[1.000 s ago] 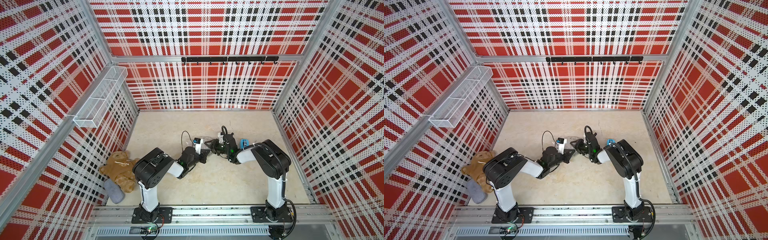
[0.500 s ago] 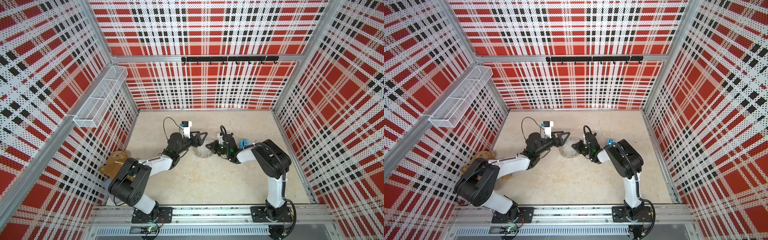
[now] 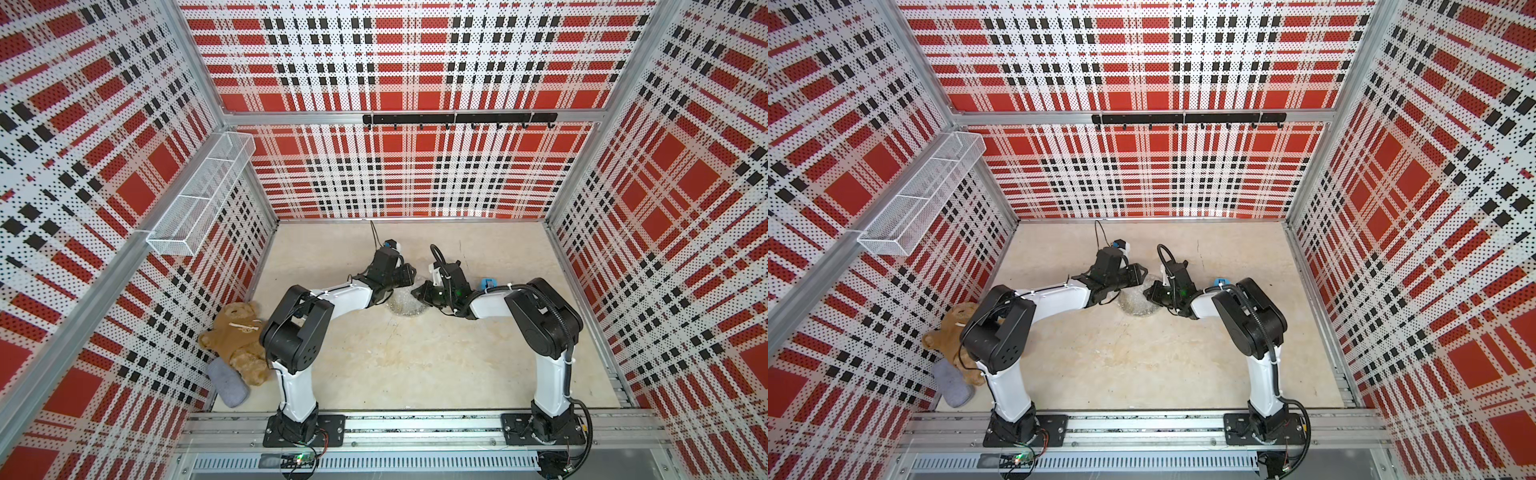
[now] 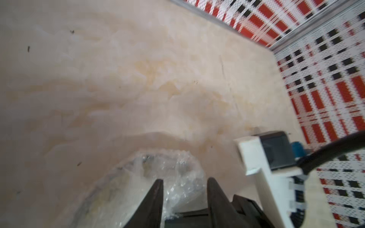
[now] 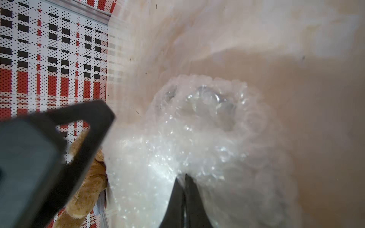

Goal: Wrap dinner plates in bubble wrap
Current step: Wrap the plate in the bubble wrap.

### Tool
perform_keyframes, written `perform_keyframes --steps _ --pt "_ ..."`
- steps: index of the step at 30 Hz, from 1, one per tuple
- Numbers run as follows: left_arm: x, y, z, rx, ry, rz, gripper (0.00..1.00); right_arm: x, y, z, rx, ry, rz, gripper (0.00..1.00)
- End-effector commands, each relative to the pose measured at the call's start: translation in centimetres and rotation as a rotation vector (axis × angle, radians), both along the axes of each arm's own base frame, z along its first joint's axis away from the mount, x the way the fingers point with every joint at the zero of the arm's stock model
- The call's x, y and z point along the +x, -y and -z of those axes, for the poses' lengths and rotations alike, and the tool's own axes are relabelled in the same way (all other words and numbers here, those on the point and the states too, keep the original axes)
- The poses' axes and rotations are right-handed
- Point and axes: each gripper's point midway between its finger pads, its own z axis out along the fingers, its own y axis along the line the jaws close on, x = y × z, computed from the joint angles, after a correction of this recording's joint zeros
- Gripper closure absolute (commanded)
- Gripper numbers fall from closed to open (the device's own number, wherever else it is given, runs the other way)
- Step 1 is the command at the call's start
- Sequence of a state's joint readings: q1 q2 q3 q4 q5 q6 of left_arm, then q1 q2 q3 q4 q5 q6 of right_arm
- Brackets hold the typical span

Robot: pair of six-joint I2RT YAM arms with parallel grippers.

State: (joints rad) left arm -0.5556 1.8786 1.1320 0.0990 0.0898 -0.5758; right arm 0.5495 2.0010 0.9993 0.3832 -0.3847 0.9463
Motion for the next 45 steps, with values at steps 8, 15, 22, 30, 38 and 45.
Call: perform_keyframes --steps 8,15,22,30,38,45 --pt "-2.9 -1.7 5.3 0.237 -0.153 -0.079 0.68 -0.3 2.8 2.2 -0.06 -0.066 0.071 1.0" --pt "-5.6 -2.0 7.7 0.215 -0.217 -0.074 0.7 -0.3 2.9 2.6 -0.044 -0.087 0.082 1.0" --pt "-6.4 -1.3 7.9 0.191 -0.23 -0.036 0.89 0.2 3.0 1.3 -0.042 -0.061 0.08 1.0" --pt "-7.5 -1.1 12.9 0.327 -0.313 0.002 1.0 1.4 2.8 -5.0 -0.05 0.092 0.047 0.78" --pt "-7.3 -0.8 12.5 0.322 -0.301 0.009 1.0 1.2 5.9 -6.1 -0.193 0.095 0.132 0.71" --pt "-7.1 -0.3 12.1 0.304 -0.292 0.015 0.99 -1.2 6.0 -3.6 -0.21 -0.004 0.08 0.57"
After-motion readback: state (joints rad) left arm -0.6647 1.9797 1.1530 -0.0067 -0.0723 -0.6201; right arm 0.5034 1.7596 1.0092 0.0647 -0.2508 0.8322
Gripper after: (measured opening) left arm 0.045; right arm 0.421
